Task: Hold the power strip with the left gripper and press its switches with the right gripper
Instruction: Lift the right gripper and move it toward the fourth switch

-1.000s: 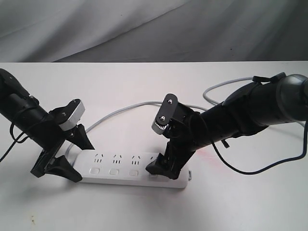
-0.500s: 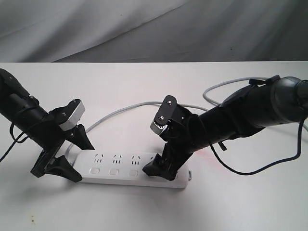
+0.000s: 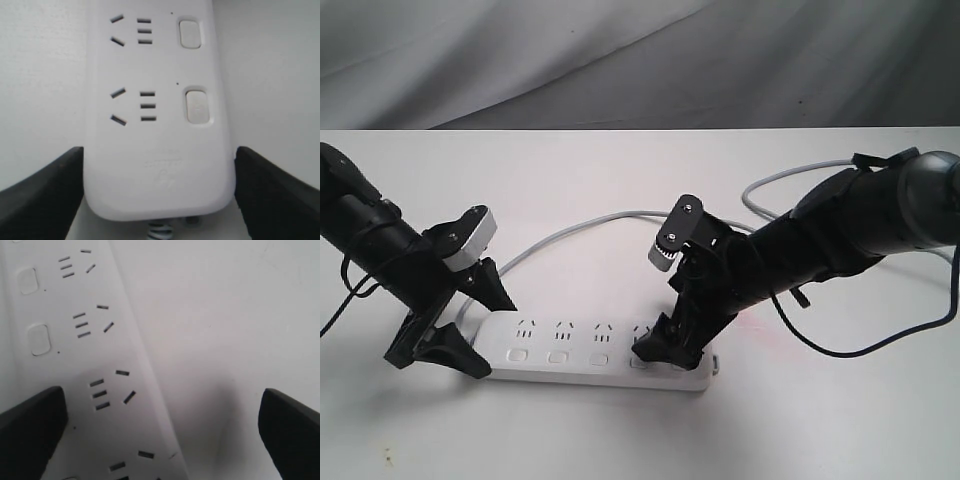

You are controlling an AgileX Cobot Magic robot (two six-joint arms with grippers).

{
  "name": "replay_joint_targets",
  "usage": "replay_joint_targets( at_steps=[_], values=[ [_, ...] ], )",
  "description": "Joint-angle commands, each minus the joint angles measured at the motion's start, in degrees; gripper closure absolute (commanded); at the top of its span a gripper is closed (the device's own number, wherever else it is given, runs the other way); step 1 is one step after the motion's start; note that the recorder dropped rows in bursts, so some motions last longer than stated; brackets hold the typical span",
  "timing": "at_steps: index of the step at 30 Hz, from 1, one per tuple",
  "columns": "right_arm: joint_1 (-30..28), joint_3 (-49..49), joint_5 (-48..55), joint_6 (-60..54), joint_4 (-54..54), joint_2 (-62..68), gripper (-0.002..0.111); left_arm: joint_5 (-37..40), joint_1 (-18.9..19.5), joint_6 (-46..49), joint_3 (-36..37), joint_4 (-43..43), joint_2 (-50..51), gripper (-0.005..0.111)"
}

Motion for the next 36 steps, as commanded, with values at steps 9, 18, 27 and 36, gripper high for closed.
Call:
replay_joint_targets(
  at_steps=[9,18,27,36],
  values=[
    [1.8,0.7,-3.6,-1.6,-5.0,3.6,0.014,0.5,0.0,0.3,0.0,0.3,-0.2,0.052],
    [2.3,0.7,-4.4,-1.6,-4.2,3.9,0.014,0.5,0.0,0.3,0.0,0.3,-0.2,0.052],
    [0.6,0.7,-2.7,-8.1,5.3,-10.4,0.014,0.5,0.0,0.3,0.0,0.3,-0.2,0.052],
    [-7.8,1.5,7.4,-7.9,3.6,-15.3,0.014,0.5,0.0,0.3,0.0,0.3,-0.2,0.052]
  ],
)
